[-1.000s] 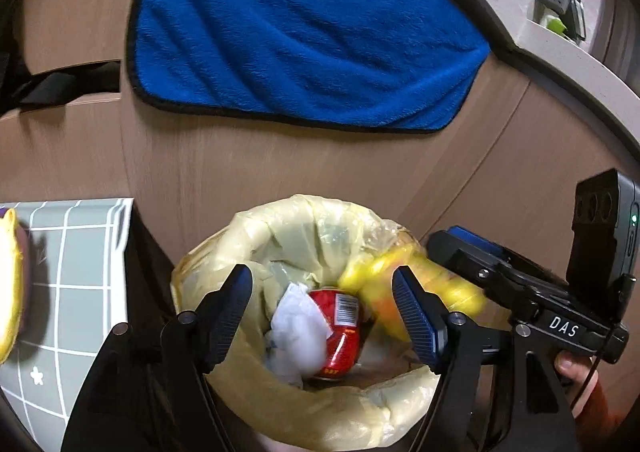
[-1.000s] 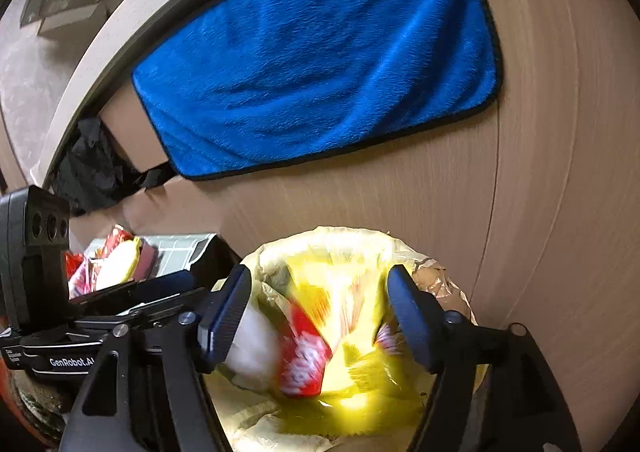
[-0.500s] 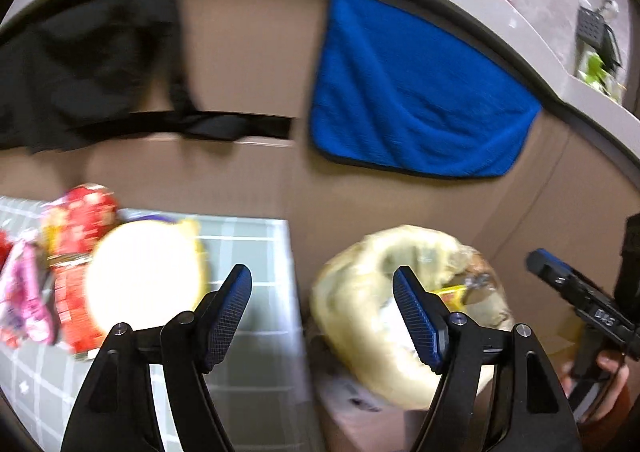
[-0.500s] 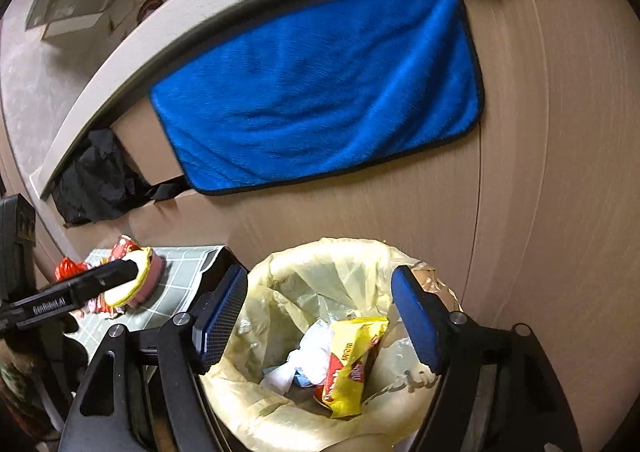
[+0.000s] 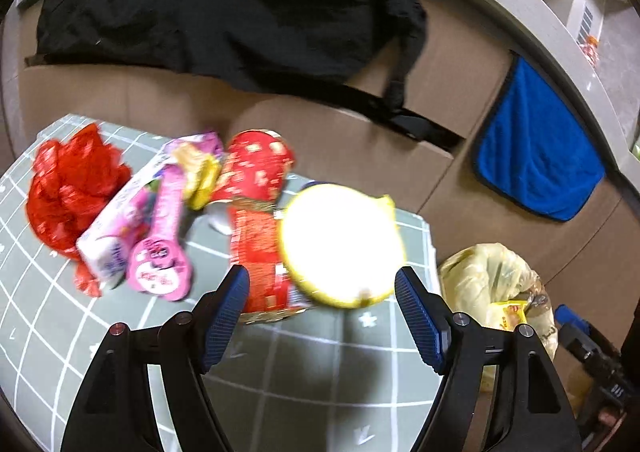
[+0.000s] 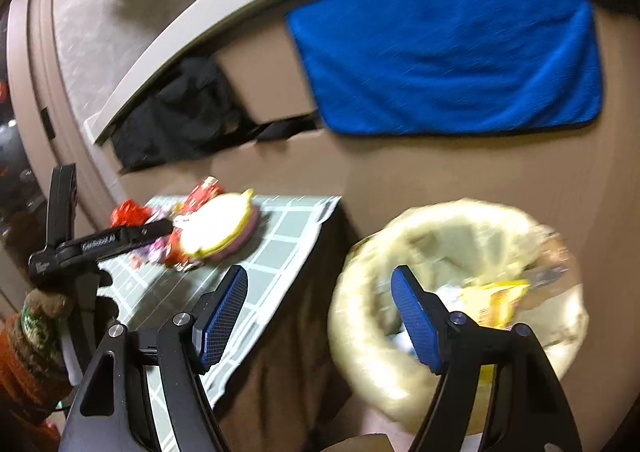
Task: Collect trash
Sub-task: 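Move both grippers back toward the remaining trash on the table, then grasp the pink lollipop wrapper with the left gripper while the right grasps the yellow-rimmed lid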
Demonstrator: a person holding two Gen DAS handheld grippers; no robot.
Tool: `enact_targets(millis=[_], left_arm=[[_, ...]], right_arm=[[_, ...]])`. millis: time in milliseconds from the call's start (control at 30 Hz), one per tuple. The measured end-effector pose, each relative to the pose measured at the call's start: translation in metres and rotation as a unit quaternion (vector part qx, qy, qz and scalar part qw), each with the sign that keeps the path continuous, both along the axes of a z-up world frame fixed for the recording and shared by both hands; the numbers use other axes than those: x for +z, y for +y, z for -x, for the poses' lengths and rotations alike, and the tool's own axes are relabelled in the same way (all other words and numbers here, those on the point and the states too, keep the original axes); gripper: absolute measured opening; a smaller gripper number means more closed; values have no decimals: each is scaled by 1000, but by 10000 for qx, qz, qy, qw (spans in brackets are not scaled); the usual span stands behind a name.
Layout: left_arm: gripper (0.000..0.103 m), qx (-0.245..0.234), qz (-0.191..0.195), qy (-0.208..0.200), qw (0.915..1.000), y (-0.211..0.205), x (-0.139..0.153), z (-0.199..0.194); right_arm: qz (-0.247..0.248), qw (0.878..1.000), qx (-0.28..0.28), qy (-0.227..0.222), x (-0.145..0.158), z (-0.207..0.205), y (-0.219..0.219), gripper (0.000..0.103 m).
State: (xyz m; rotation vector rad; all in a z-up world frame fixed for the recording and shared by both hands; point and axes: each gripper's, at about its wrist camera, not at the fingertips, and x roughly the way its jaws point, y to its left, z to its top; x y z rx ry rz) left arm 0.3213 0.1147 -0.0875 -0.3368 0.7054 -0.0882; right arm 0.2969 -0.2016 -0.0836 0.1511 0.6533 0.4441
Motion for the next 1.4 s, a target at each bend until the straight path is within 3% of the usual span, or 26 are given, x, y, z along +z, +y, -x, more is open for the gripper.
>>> enact_targets(millis=[233, 400, 533, 667, 933, 1067, 1133, 1167, 1400], left_arm=[[75, 184, 246, -55, 9995, 40, -12, 11], [75, -273, 454, -22, 9986, 40, -16, -4], [74, -85, 234, -138, 9996, 50, -11, -4], [74, 478, -360, -263, 9979, 68, -12, 5], [74, 641, -1019, 324, 9922, 64, -43, -19], [73, 848, -827, 595, 9912, 74, -49, -33], [64, 933, -604, 901, 9897, 82, -56, -40], [53, 956, -652, 817, 9899, 83, -54, -38], [53, 663, -381, 498, 9958, 88, -37, 12]], right_arm=[[137, 9994, 293, 97, -7, 0, 40, 72], [58, 9987, 415, 276, -13, -3, 56, 72], [94, 9982, 479, 356, -17, -1, 65, 72], [196, 9979, 496, 368, -20, 4, 66, 72], [116, 9964, 610, 574, -28, 1, 78, 72], [293, 9958, 700, 508, -26, 6, 88, 72], [339, 9955, 716, 519, -27, 7, 90, 72], [337, 9954, 722, 530, -27, 7, 90, 72], [333, 9949, 770, 567, -24, 4, 99, 72]])
